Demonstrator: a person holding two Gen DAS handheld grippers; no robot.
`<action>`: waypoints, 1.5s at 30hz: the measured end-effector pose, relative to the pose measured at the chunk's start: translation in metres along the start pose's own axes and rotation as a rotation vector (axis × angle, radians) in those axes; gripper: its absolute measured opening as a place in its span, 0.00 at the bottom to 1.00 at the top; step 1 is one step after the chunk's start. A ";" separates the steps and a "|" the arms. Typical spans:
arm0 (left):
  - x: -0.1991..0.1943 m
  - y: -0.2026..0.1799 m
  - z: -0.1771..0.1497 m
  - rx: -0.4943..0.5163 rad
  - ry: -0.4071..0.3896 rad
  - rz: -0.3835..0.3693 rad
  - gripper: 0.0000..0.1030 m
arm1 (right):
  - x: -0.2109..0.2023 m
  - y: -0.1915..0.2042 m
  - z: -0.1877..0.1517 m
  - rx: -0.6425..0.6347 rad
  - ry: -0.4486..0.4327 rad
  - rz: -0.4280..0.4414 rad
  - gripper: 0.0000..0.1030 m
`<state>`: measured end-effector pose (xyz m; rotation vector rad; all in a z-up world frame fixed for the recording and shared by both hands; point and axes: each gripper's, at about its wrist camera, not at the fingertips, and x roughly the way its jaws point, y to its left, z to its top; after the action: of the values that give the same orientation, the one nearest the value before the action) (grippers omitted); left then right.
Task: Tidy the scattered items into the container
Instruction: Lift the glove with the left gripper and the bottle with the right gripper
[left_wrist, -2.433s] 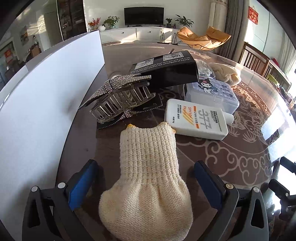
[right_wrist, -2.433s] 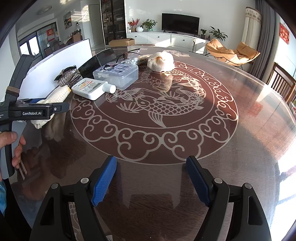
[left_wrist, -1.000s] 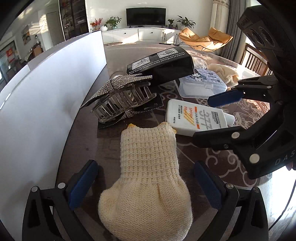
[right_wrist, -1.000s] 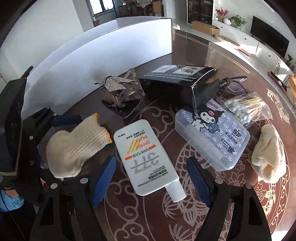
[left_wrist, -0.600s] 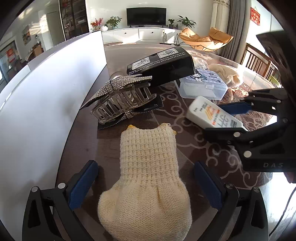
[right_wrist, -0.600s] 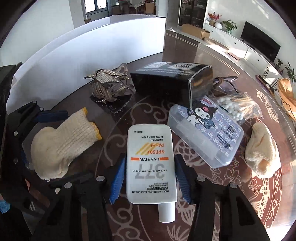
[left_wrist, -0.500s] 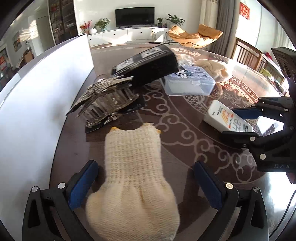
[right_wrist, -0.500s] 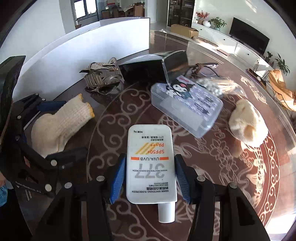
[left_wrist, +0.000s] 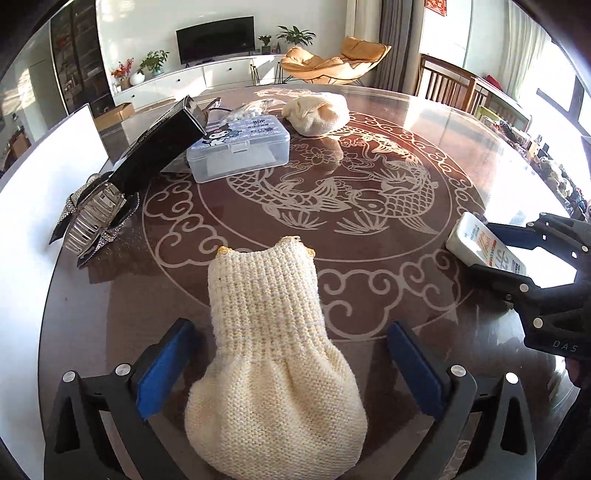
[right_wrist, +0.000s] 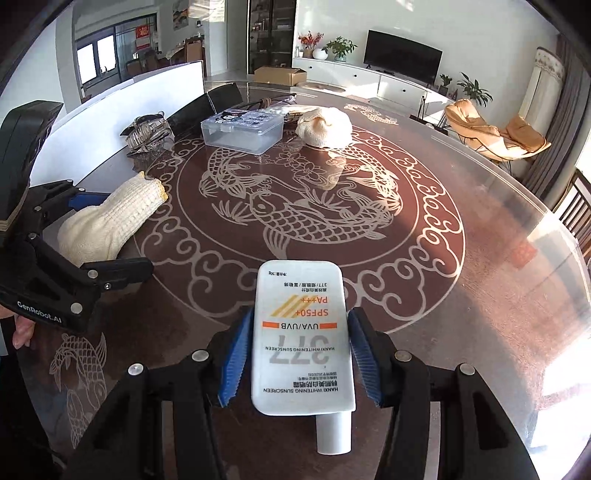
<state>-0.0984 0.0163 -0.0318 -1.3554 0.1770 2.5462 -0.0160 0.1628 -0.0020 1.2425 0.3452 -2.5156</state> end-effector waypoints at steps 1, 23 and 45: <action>0.001 0.002 0.001 -0.010 0.000 0.009 1.00 | 0.001 -0.002 0.000 0.015 -0.007 0.005 0.55; 0.001 0.002 -0.002 -0.020 -0.001 0.021 1.00 | 0.013 -0.006 0.000 0.088 -0.007 0.024 0.79; 0.002 0.004 -0.001 -0.031 0.050 0.026 1.00 | 0.009 -0.007 -0.004 0.059 -0.008 0.042 0.80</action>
<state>-0.0992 0.0126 -0.0340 -1.4377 0.1666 2.5479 -0.0209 0.1689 -0.0107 1.2472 0.2428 -2.5117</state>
